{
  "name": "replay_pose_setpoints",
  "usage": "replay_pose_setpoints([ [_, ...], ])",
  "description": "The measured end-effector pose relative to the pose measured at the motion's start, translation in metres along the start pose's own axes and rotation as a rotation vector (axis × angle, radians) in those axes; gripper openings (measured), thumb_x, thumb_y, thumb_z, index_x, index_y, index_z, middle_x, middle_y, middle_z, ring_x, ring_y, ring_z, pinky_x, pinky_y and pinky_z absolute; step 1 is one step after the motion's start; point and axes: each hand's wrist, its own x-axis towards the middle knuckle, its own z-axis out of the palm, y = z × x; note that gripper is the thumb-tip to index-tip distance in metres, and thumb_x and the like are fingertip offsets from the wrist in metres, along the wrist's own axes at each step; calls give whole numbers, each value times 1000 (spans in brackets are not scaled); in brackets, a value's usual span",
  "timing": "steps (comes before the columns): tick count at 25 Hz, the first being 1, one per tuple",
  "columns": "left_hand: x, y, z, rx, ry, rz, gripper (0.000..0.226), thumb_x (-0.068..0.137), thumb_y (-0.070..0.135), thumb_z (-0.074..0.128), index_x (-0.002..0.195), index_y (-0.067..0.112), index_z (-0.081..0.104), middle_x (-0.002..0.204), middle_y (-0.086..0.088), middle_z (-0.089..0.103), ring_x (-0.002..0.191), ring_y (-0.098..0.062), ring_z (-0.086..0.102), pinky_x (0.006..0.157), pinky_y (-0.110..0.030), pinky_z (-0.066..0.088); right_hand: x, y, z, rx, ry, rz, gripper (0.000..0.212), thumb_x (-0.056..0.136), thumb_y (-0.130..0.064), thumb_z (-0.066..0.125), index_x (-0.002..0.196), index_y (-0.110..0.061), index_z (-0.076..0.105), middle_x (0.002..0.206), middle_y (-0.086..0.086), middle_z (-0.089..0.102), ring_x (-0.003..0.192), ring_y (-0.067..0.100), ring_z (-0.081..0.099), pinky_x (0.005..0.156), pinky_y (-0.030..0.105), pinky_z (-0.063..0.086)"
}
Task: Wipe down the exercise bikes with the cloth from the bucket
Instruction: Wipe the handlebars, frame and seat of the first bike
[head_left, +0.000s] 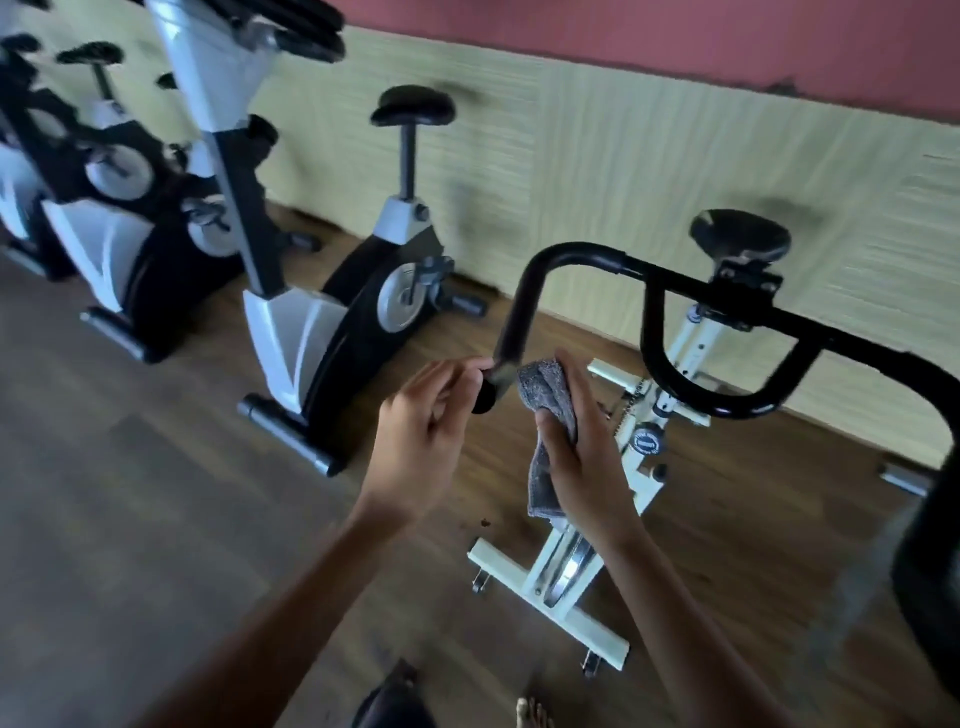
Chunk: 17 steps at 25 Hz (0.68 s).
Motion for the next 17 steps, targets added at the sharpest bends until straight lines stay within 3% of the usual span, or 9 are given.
replay_pose_setpoints([
  [4,-8,10,13,-30,133,-108,25,102,17,52,117,12,71,111,11,72,105,8,63,84,-5,43,3,-1,2,82,-62,-197,55,105,-8,45,153,-26,24,161,-7,29,149,5,24,122,28,23],
  [6,-11,11,19,-43,184,-126,26,102,17,52,117,11,71,112,9,73,106,6,64,86,-7,44,5,-4,5,141,-56,-232,56,104,-2,45,151,-26,28,161,-3,31,150,9,25,122,33,25],
  [10,-11,8,23,-140,216,-193,27,101,23,53,118,14,72,112,6,74,110,-5,66,95,-27,52,5,-6,7,292,-81,-296,63,103,4,43,150,-35,28,163,5,28,151,16,24,122,43,26],
  [12,-11,7,25,-206,240,-227,28,100,25,54,117,14,72,107,4,75,104,-9,70,89,-29,54,5,-3,13,318,-157,-337,64,104,-1,42,152,-40,24,165,3,22,152,17,19,123,47,24],
  [15,-12,11,30,-267,258,-235,27,102,17,52,117,7,72,95,2,75,81,-1,68,69,-12,48,7,0,29,297,-215,-318,58,107,-24,37,149,-55,14,167,-1,12,155,16,6,123,51,19],
  [17,-11,12,32,-311,250,-233,28,102,14,49,118,4,70,101,-3,76,88,-6,70,74,-15,50,10,2,39,318,-155,-334,46,106,-36,30,150,-44,21,166,3,15,155,19,4,124,50,17],
])
